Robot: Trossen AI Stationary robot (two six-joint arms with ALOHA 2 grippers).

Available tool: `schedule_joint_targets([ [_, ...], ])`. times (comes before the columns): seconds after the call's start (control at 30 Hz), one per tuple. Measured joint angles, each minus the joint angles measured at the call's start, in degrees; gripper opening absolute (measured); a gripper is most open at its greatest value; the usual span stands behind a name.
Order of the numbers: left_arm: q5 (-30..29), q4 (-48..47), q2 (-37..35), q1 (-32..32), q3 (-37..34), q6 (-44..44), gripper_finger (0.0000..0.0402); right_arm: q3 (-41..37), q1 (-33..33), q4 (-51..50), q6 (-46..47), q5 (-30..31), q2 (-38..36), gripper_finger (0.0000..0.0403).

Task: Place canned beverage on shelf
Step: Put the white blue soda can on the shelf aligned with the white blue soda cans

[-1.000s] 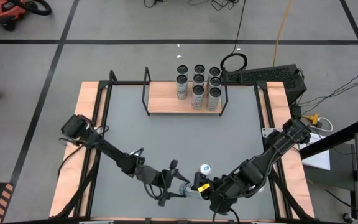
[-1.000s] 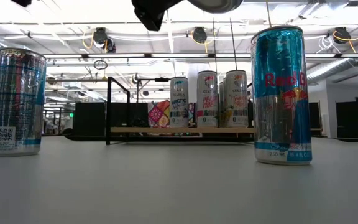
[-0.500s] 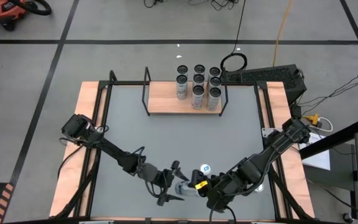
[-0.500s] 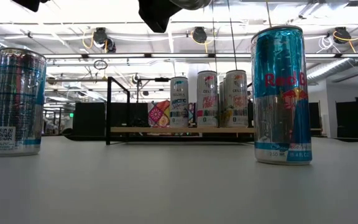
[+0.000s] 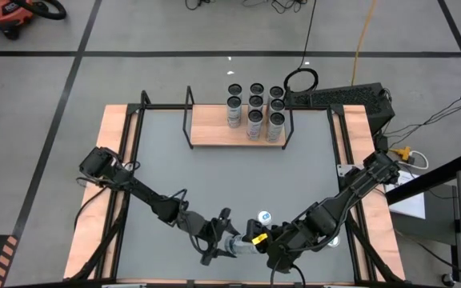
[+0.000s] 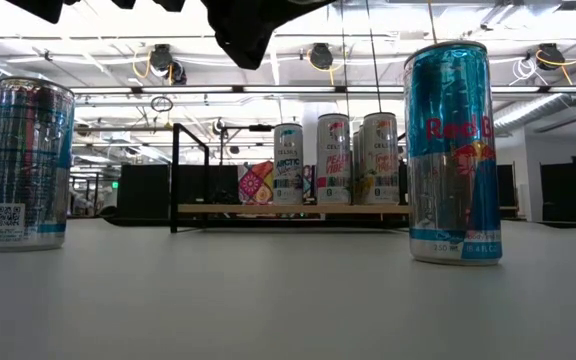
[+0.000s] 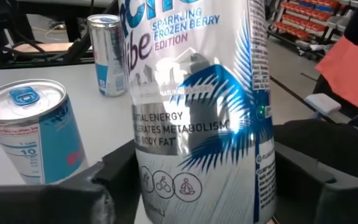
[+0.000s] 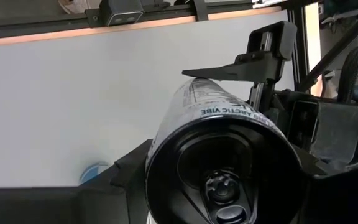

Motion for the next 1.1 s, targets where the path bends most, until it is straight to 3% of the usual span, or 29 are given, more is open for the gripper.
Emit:
schedule_joint_targets([
  [0.1, -0.2, 0.1, 0.0, 0.0, 0.0, 0.0, 0.0252, 0.0, 0.0, -0.1, 0.1, 0.0, 0.0, 0.0209],
  [0.4, -0.1, 0.3, 0.0, 0.0, 0.0, -0.5, 0.0254, 0.0, 0.0, 0.8, 6.8, 0.1, 0.0, 0.0250],
  [0.53, -0.2, -0.1, 0.0, 0.0, 0.0, 0.8, 0.0254, 0.0, 0.0, 0.1, 15.0, 0.1, 0.0, 0.0277],
  [0.7, -0.2, -0.1, 0.1, 0.0, 0.0, 2.6, 0.0254, 0.0, 0.6, -0.5, 31.7, -0.2, 0.0, 0.0299],
  [0.93, -1.9, -0.5, 0.1, 0.2, -0.1, 6.4, 0.0254, 0.1, 1.0, -4.4, 49.3, 12.5, -0.1, 0.0306],
  [1.1, -10.9, -2.9, -0.3, 0.1, -0.1, 11.1, 0.0254, 0.1, 0.8, -3.7, 56.3, 15.2, -0.1, 0.0306],
])
